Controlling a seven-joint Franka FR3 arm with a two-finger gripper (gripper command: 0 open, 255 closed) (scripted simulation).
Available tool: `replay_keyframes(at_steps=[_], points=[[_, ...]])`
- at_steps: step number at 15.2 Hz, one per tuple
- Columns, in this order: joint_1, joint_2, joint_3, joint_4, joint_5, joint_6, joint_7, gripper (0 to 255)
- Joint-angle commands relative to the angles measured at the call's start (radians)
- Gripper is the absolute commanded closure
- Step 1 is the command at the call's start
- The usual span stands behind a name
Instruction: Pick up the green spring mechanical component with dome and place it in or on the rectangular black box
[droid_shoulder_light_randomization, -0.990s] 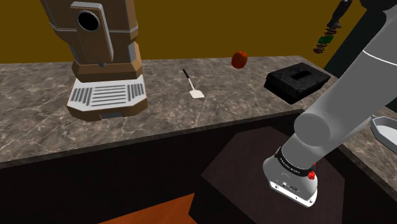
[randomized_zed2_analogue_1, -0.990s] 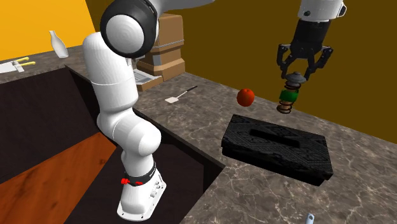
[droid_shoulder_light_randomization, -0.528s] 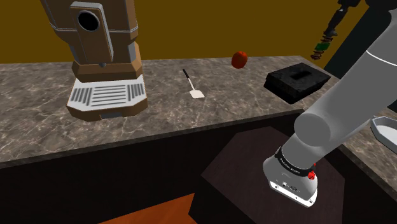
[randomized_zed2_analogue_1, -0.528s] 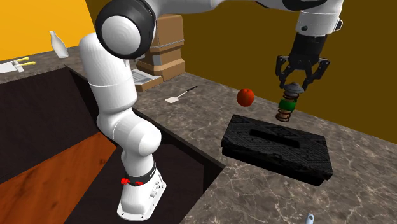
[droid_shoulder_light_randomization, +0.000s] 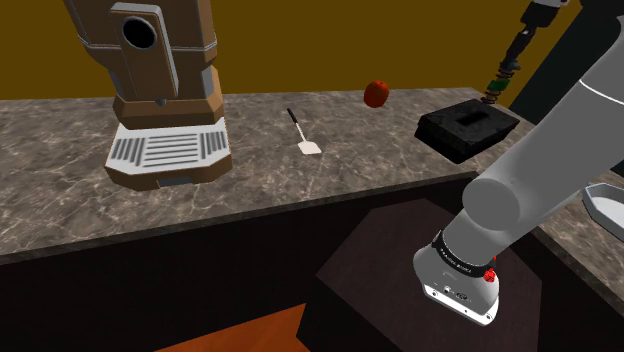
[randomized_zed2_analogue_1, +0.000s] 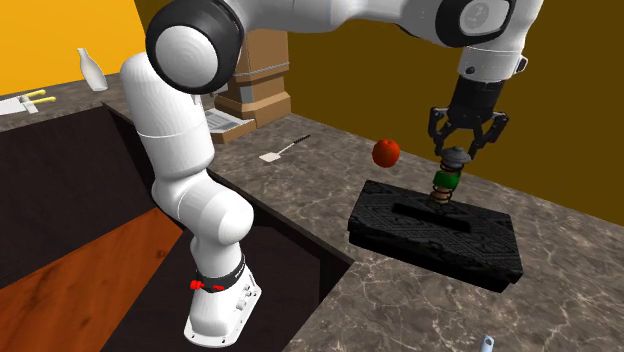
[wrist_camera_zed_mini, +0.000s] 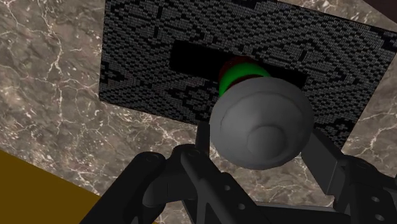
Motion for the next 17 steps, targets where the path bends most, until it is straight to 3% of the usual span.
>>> replay_keyframes(at_steps=[1, 8, 16, 17], points=[[0.001, -0.011, 0.002, -0.038, -0.008, 0.031, 0.004, 255], [0.000, -0.011, 0.001, -0.139, -0.009, 0.132, 0.005, 255], [0.000, -0.011, 0.001, -0.139, -0.009, 0.132, 0.005, 255], [0.000, -0.011, 0.001, -0.139, -0.009, 0.132, 0.005, 0]])
